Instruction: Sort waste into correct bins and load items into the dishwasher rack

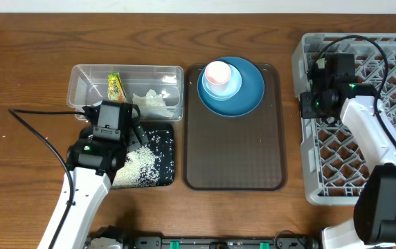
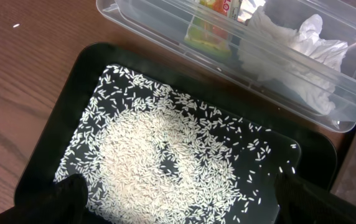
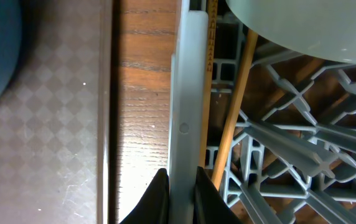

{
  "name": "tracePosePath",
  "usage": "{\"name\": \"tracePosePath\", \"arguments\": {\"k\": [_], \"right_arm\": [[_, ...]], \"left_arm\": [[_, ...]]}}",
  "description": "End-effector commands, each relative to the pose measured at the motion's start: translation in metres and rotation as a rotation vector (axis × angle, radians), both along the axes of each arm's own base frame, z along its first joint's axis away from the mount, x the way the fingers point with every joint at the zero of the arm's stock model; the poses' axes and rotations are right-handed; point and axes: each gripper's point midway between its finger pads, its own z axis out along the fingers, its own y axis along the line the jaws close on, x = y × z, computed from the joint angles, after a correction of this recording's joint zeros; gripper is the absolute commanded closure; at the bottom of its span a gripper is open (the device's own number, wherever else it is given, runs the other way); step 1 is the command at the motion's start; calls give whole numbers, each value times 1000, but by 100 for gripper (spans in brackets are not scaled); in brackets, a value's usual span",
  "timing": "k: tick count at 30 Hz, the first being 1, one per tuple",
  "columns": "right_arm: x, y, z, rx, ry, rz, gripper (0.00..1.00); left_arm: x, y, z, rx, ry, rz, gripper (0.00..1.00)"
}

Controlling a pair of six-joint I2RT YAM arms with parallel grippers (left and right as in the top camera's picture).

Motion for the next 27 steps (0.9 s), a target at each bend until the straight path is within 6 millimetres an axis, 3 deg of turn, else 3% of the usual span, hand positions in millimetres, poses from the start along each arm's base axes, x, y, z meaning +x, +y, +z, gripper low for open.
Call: {"name": "tracePosePath", "arguments": {"k": [1, 10, 27], "right_arm": [[3, 34, 4, 66, -30, 130, 91], [11, 56, 9, 84, -71, 168, 92], [20, 63, 14, 127, -105, 90, 91]], "left_arm": [[2, 3, 1, 9, -2, 4, 2], [2, 3, 1, 9, -2, 4, 2], [2, 3, 1, 9, -2, 4, 2]]}}
